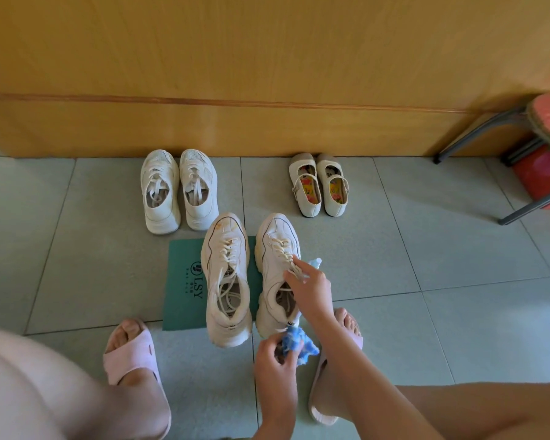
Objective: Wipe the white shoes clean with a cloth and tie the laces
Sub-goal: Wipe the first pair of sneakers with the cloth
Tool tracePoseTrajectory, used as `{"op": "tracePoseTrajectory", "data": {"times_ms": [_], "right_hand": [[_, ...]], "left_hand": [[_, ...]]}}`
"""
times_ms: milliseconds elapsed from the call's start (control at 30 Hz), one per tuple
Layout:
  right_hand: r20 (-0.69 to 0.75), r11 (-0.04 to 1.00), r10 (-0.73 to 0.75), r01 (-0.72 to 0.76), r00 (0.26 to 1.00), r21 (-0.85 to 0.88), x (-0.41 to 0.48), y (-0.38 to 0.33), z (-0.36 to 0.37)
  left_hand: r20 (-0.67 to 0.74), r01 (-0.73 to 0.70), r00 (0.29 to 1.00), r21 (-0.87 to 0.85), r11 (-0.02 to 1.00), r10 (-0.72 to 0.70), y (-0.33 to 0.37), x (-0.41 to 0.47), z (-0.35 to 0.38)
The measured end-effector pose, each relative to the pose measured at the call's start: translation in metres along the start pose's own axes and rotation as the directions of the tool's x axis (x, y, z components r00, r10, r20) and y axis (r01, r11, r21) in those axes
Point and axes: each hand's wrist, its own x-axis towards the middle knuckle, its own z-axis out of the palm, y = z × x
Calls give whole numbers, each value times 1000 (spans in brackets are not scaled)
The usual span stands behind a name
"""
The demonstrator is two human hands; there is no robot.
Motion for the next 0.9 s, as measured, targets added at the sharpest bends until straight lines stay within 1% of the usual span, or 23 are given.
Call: {"op": "tracePoseTrajectory", "data": {"times_ms": [67,133,200,267,367,400,433,500,533,600,700,800,900], "right_hand": [[44,1000,-2,2,999,-10,1,-1,-3],[123,1000,10,-7,992,-22,2,-3,-8],[182,999,8,-2,983,-34,0,-4,-13],[141,999,-23,27,990,-30,-4,-4,-16],[-9,991,-123,123,992,48,-14,-11,-18],[-32,985,-156,158,987,77,-18,-16,-19],[-26,977,-177,179,984,120,-21,-23,-19],[40,957,-195,181,980,228,-29,-38,-19],[85,945,-197,167,977,283,-33,-46,-19],[211,925,-174,86,962,369,-41,-59,-18],[394,913,-108,-66,912,404,-50,-70,-13],[502,895,-45,-188,863,404,-54,-76,-7],[595,805,-37,-329,803,494,-56,-80,-2]], "left_hand": [[36,25,999,-6,1000,-25,-1,-3,-5],[35,42,999,-26,999,-41,-3,-3,-16],[38,30,999,-51,998,-28,0,-2,-28],[36,5,999,-111,994,-2,10,-3,-37],[34,-84,995,-208,974,94,37,-1,-47],[24,-114,992,-240,964,123,48,2,-51],[10,-135,990,-270,953,143,57,8,-54],[-7,-130,991,-349,928,136,75,22,-61],[-2,-105,994,-402,910,113,83,30,-64],[9,-64,997,-472,879,77,95,43,-71],[25,-80,994,-454,888,102,104,55,-80],[69,-71,990,-496,865,120,112,60,-88],[120,-80,980,-484,871,157,110,64,-95]]}}
